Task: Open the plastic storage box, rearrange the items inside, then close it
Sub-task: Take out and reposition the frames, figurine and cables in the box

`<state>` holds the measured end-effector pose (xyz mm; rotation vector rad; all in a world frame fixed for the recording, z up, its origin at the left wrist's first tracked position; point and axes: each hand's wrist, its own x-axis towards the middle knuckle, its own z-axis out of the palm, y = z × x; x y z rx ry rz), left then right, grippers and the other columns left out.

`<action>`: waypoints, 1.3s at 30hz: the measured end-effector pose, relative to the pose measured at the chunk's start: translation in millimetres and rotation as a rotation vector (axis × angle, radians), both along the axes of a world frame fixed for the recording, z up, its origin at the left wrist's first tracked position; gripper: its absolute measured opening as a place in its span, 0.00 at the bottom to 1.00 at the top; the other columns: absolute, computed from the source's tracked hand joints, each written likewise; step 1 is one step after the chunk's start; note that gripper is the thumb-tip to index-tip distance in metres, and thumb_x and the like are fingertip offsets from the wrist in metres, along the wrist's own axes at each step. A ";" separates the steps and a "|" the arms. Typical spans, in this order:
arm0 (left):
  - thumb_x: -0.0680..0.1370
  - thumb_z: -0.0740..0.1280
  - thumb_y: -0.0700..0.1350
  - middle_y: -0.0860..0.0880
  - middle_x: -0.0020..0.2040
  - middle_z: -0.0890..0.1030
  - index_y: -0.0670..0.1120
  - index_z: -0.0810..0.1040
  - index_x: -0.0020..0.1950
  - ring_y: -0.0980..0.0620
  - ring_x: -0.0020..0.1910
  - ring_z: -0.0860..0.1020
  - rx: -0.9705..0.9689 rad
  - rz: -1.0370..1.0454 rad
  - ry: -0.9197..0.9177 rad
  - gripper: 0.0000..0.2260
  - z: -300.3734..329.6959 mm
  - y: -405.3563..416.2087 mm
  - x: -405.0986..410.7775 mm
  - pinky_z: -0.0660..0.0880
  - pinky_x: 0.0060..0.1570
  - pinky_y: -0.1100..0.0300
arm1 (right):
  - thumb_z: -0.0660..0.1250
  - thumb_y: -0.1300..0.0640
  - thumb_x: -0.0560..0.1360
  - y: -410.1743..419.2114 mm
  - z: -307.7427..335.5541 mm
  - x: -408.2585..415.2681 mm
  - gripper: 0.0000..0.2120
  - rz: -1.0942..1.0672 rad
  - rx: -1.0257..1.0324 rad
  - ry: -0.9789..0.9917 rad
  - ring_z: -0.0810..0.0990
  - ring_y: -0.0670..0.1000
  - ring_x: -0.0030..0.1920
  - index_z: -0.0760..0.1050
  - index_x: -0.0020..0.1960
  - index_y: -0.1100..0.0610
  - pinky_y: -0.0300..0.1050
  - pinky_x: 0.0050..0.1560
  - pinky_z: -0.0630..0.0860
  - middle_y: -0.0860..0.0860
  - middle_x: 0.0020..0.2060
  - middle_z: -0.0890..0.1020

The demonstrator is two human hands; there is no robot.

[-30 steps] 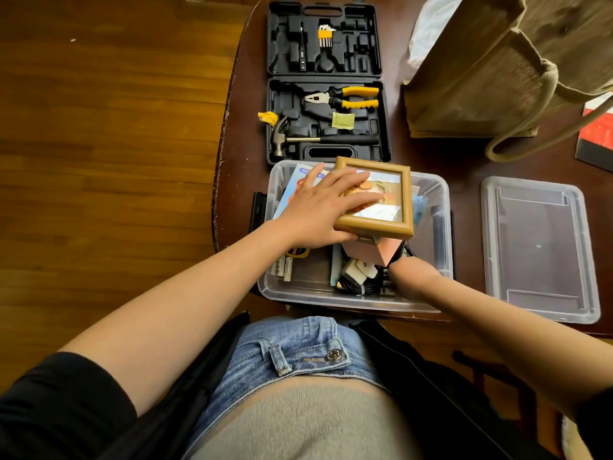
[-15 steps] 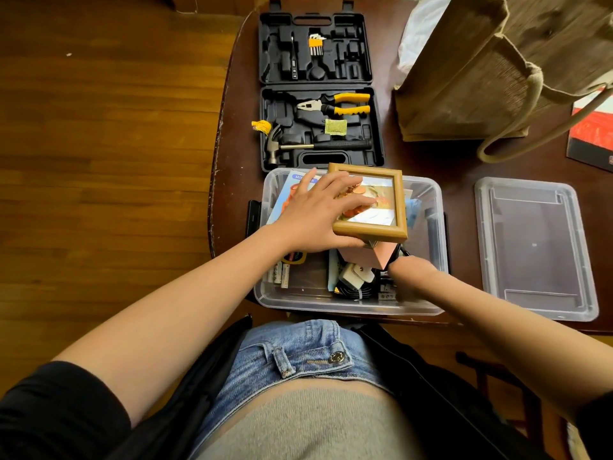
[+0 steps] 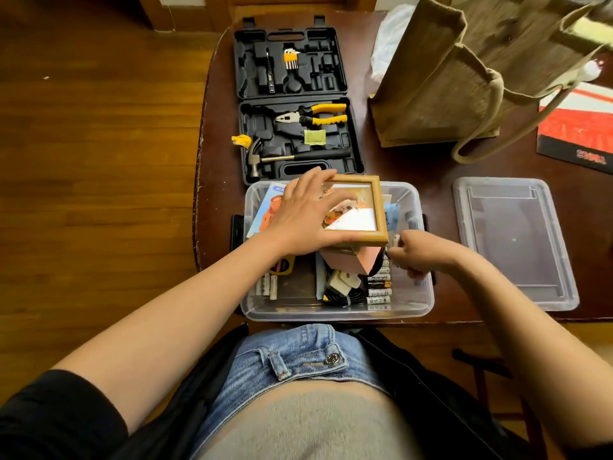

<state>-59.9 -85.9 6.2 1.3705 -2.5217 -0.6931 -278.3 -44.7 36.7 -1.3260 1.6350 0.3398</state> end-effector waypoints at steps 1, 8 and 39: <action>0.68 0.62 0.73 0.47 0.77 0.53 0.63 0.63 0.71 0.47 0.76 0.48 0.015 -0.013 -0.035 0.34 -0.2 -0.3 0.4 0.46 0.71 0.46 | 0.55 0.58 0.80 1.8 -4.8 3.1 0.15 -0.056 -0.018 -0.032 0.72 0.48 0.24 0.66 0.34 0.57 0.39 0.28 0.70 0.52 0.28 0.71; 0.67 0.57 0.76 0.48 0.76 0.54 0.64 0.62 0.72 0.46 0.76 0.46 0.021 -0.014 -0.089 0.35 0.3 -3.8 4.6 0.43 0.72 0.45 | 0.53 0.57 0.79 16.1 -43.7 24.8 0.13 -0.198 -0.479 0.119 0.73 0.59 0.41 0.70 0.42 0.62 0.46 0.38 0.67 0.59 0.43 0.75; 0.73 0.55 0.46 0.52 0.60 0.75 0.57 0.71 0.68 0.52 0.60 0.69 0.014 0.243 0.087 0.24 -7.3 -11.6 2.4 0.55 0.63 0.56 | 0.59 0.59 0.81 8.2 -92.1 51.4 0.14 -1.650 -0.288 -0.400 0.76 0.52 0.46 0.74 0.64 0.59 0.48 0.48 0.75 0.57 0.56 0.80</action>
